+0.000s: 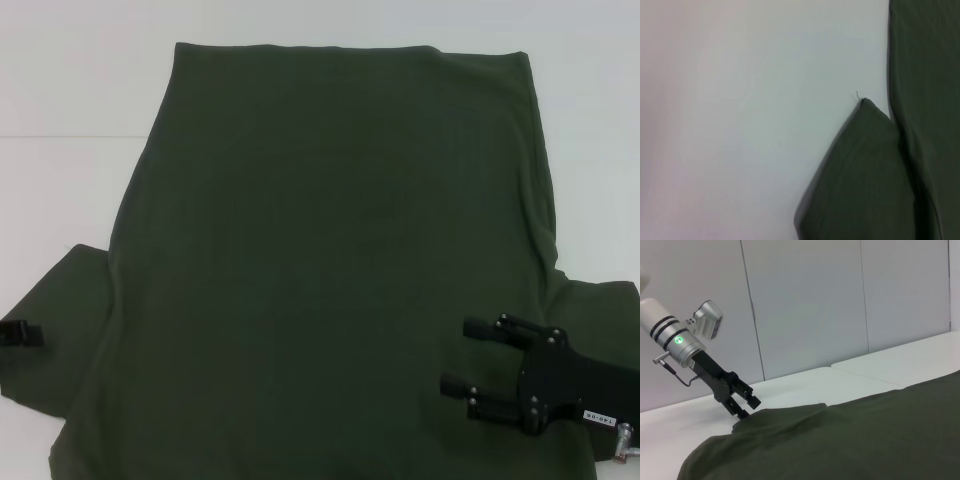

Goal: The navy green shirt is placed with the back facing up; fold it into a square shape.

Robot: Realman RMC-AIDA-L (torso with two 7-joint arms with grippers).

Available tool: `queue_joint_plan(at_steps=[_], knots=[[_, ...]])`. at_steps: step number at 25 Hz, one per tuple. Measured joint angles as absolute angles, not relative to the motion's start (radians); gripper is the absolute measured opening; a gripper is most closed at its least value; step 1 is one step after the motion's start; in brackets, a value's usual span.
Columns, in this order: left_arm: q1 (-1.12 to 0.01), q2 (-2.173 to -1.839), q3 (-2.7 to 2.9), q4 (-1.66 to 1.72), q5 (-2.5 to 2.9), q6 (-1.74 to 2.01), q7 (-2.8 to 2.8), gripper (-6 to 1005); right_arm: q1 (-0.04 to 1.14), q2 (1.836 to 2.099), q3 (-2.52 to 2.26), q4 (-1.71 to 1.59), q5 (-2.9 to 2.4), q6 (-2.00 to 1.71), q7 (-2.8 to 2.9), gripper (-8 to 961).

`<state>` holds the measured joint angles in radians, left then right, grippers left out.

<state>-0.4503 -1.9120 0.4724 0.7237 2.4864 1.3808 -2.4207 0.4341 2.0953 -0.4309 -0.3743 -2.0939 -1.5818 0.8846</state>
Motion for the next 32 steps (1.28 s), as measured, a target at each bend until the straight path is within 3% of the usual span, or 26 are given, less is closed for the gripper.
queue_joint_plan(at_steps=[18,27,32], knots=[[-0.485,-1.909,0.475,0.673,2.488,1.389,-2.423,935,0.436,2.094,-0.430,-0.379,-2.094,-1.586,0.890,817],[-0.489,-1.912,0.525,0.689,2.489,1.380,-2.409,890,0.436,2.094,-0.430,-0.382,-2.094,-1.588,0.892,818],[-0.482,-1.930,0.549,0.737,2.490,1.365,-2.393,792,0.437,2.093,-0.428,-0.382,-2.094,-1.590,0.893,817]])
